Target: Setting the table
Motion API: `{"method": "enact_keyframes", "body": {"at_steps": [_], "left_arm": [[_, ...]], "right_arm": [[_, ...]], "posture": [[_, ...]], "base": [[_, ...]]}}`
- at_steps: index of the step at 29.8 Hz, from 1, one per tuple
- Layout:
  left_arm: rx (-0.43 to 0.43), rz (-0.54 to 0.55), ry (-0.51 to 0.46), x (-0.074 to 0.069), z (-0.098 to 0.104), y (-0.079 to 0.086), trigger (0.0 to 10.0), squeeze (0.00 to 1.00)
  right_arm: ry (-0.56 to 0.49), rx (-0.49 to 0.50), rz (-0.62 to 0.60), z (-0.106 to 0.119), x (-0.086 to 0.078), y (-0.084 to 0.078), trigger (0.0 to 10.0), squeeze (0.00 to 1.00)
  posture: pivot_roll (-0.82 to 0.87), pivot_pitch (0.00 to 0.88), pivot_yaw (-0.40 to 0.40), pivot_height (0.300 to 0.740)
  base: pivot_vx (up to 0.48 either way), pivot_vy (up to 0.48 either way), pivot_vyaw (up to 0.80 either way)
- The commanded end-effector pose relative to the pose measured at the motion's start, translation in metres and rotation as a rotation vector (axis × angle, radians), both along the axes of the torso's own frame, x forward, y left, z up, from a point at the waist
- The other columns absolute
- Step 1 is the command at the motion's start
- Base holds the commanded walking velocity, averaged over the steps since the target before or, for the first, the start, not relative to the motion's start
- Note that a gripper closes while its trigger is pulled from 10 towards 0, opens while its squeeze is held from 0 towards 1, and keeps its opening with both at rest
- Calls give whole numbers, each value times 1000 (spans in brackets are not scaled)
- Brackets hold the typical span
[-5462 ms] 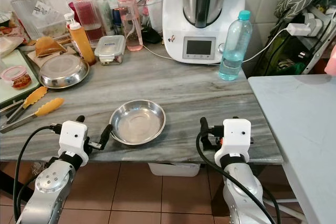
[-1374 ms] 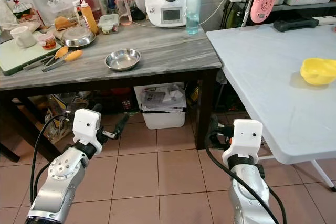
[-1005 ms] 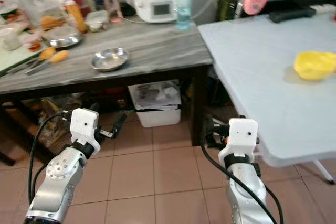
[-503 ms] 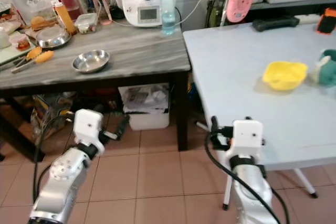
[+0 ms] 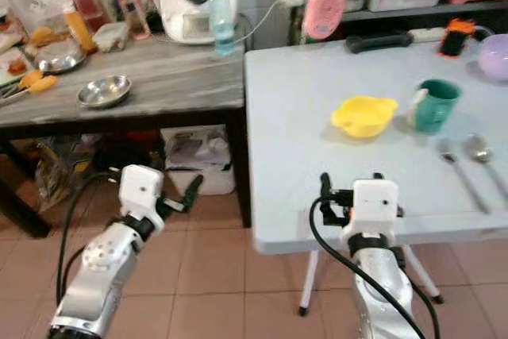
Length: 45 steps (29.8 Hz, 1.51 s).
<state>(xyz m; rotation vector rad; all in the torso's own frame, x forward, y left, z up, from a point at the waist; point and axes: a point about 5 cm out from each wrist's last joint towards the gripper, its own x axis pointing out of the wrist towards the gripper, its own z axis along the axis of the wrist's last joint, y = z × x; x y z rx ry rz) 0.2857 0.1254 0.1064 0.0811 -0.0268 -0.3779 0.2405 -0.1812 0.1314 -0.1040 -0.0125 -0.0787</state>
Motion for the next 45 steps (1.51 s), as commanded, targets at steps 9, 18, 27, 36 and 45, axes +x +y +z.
{"method": "enact_keyframes", "body": {"at_steps": [9,18,27,36,45], "left_arm": [[8,23,-1,1,0,7,10000,0],[4,20,-2,2,1,5,10000,0],[-17,35,-7,4,2,6,10000,0],[-40,9,-2,5,3,5,10000,0],[-62,-19,-5,5,4,3,10000,0]], "right_arm": [[-2,12,14,0,-1,8,10000,0],[1,6,8,0,-2,7,10000,0],[-1,7,13,0,-2,7,10000,0],[-7,0,84,0,-4,18,10000,0],[-12,-10,147,0,-7,25,10000,0]], "posture": [[-131,13,106,740],[-135,15,107,740],[-138,17,108,740],[-137,19,115,740],[-140,22,115,740]], "base": [[0,-472,0],[0,-414,0],[0,-174,0],[0,0,0],[117,0,0]]}}
